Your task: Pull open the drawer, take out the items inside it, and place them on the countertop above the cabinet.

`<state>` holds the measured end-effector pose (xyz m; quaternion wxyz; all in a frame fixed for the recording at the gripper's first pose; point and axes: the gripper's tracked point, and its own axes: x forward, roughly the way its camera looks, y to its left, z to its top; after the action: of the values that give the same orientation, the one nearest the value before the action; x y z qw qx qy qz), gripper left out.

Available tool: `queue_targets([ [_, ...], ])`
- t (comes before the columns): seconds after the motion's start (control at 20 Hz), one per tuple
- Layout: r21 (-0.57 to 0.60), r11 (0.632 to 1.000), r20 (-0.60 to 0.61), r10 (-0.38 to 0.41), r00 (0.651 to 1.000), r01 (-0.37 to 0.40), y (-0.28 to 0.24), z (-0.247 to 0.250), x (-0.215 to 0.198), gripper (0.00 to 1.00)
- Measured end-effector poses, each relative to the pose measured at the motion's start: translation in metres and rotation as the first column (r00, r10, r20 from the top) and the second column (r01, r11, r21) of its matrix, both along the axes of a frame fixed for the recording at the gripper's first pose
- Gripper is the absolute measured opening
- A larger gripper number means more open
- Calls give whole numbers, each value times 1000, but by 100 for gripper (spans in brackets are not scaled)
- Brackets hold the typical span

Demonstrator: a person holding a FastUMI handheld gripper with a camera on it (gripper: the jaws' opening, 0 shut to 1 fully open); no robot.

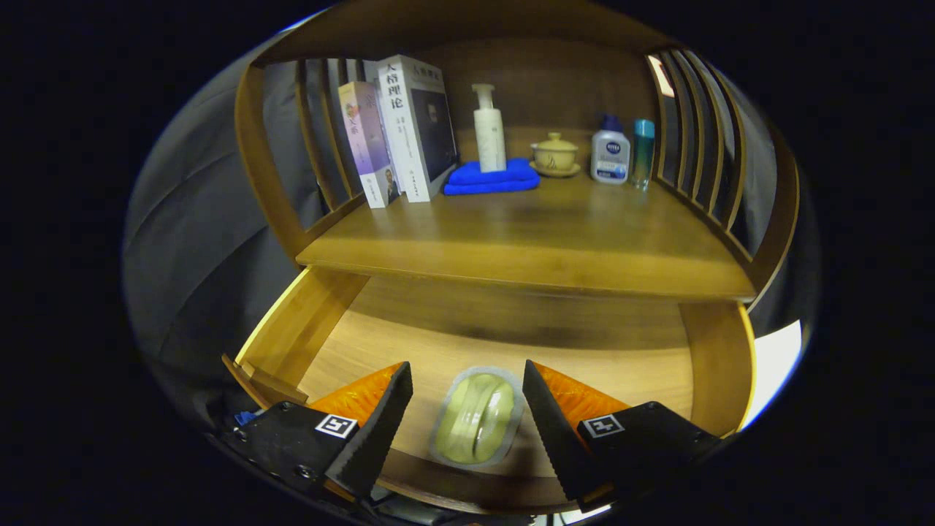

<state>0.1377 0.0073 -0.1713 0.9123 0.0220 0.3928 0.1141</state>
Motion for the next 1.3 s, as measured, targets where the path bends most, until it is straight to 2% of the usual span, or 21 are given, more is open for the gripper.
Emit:
queue_targets([
  [0.15,-2,1000,-77,2,997,-3,1,-15,-4,93],
  [0.35,-66,997,-138,33,990,-43,-6,-34,-15,88],
  [0.55,-59,997,-155,33,987,-42,0,-43,-14,63],
  [0.65,-70,996,-175,42,984,-55,1,-50,-17,63],
  [0.85,-46,999,-186,15,983,-24,3,-56,-14,31],
  [1.0,-52,998,-162,21,987,-30,2,-54,-14,18],
  [1.1,-64,997,-135,44,990,-53,5,-52,-15,18],
  [1.3,-56,998,-53,36,998,-39,6,-37,-10,18],
])
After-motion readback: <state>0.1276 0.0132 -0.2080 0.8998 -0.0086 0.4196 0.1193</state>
